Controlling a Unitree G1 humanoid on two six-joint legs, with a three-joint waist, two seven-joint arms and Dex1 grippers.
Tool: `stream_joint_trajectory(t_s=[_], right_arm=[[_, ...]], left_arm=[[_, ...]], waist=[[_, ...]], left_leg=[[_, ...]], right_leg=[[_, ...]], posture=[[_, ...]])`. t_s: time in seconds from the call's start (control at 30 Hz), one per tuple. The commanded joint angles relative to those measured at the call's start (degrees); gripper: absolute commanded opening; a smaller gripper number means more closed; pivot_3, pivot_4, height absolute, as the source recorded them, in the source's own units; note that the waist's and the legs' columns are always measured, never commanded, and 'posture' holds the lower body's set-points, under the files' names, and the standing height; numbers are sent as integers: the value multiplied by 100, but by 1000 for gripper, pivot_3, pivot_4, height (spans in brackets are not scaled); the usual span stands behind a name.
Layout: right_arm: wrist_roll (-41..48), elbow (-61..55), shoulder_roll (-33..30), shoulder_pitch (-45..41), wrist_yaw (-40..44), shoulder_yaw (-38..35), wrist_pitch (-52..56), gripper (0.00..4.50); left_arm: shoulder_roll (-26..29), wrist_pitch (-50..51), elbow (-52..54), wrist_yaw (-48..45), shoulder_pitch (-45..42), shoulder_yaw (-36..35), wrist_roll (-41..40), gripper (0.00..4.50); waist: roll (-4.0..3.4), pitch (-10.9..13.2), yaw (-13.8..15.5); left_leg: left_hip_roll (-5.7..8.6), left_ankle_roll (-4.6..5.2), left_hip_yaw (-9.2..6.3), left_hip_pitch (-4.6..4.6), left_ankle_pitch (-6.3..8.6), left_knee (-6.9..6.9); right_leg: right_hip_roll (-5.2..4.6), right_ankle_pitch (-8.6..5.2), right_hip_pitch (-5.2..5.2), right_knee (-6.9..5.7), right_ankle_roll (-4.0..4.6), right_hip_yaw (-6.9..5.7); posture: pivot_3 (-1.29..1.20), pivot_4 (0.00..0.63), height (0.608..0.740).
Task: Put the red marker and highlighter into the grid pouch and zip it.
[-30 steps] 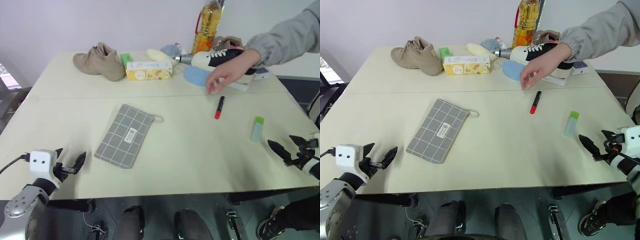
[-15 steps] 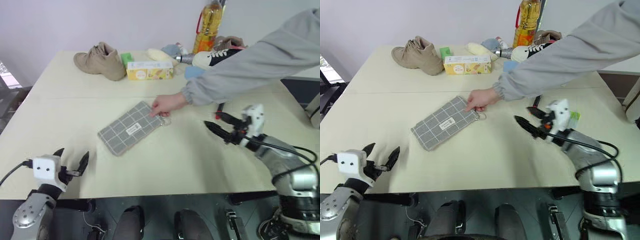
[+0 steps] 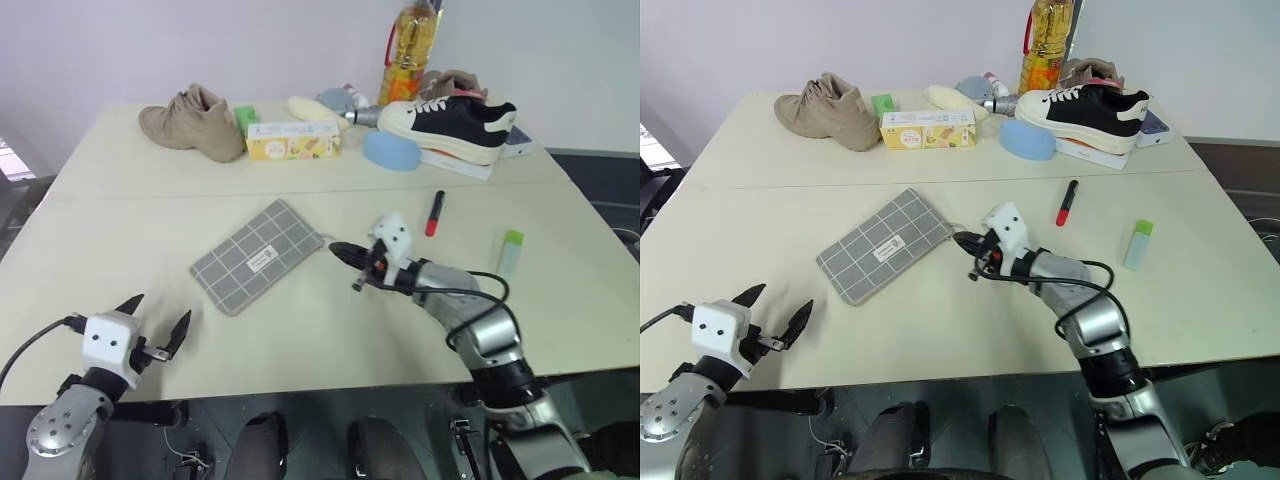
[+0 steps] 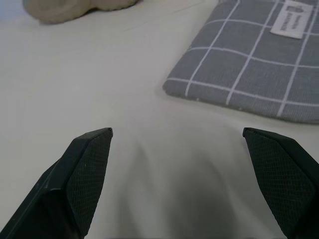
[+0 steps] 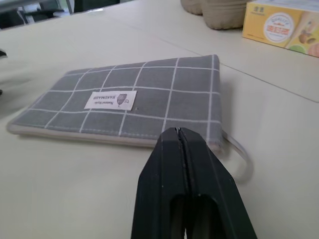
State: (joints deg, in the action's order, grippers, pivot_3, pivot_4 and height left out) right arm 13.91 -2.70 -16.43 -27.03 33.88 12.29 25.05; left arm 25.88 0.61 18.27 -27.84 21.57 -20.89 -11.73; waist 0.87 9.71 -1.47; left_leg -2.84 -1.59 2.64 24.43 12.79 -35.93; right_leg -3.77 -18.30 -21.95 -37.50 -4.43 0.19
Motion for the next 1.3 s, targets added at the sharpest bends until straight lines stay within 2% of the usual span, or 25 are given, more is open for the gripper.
stream_joint_trajectory(t_s=[0.03, 0.17, 0.4, 0.63, 0.87, 1.0, 1.1, 1.3], right_arm=[[-321, 453, 495, -427, -446, 123, -200, 10], [-748, 1570, 1159, -1038, -1014, 190, -328, 10], [-914, 3117, 1730, -1698, -1497, -59, -10, 10], [-793, 3045, 1927, -1557, -1350, -156, 327, 10], [-863, 2830, 1984, -1378, -1303, -73, 424, 10], [-903, 2712, 2017, -1295, -1294, -39, 481, 10], [-913, 2644, 2028, -1256, -1306, -31, 511, 0], [-865, 2527, 2024, -1231, -1368, -137, 515, 0]], left_arm=[[322, -436, -142, -204, -14, 135, 407, 4500], [658, -808, -403, -401, -38, 307, 728, 4500], [927, -1457, -790, -357, -68, 362, 1179, 4500], [1202, -2493, -1262, -14, -378, 633, 2107, 4500], [1641, -3818, -2239, 576, -1772, 1512, 3491, 4500], [1704, -4381, -2906, 892, -2422, 1900, 3789, 4500], [1763, -4750, -3267, 1065, -2647, 2104, 3901, 3625], [1863, -4957, -3544, 1298, -2802, 2119, 3796, 542]], waist=[[0, 0, 6], [1, 0, -48], [3, -2, -117], [-7, -19, -124], [-8, -29, -110], [-6, -31, -119], [-6, -31, -118], [-5, -31, -109]], left_leg=[[0, 0, 0, 1, 0, 1], [0, -1, 10, 2, -1, 1], [3, -4, 20, 5, 0, 11], [2, -13, 32, -5, -6, 63], [3, -14, 38, -5, -8, 66], [2, -13, 48, -6, -12, 62], [-3, -13, 55, -6, -13, 61], [-11, -13, 57, -7, -14, 55]], right_leg=[[1, 0, -2, -1, 0, 0], [1, 1, -8, -3, -1, 3], [-10, 3, -24, -5, -2, 9], [-10, 11, -40, -13, -16, 16], [-12, 13, -43, -25, -19, 11], [-10, 15, -52, -40, -25, 12], [-2, 14, -61, -48, -29, 3], [9, 14, -63, -59, -30, 1]], posture=[[0, 150, 740], [0, 150, 740], [0, 150, 740], [0, 150, 740], [0, 150, 740], [0, 150, 740], [0, 150, 740], [0, 150, 740]])
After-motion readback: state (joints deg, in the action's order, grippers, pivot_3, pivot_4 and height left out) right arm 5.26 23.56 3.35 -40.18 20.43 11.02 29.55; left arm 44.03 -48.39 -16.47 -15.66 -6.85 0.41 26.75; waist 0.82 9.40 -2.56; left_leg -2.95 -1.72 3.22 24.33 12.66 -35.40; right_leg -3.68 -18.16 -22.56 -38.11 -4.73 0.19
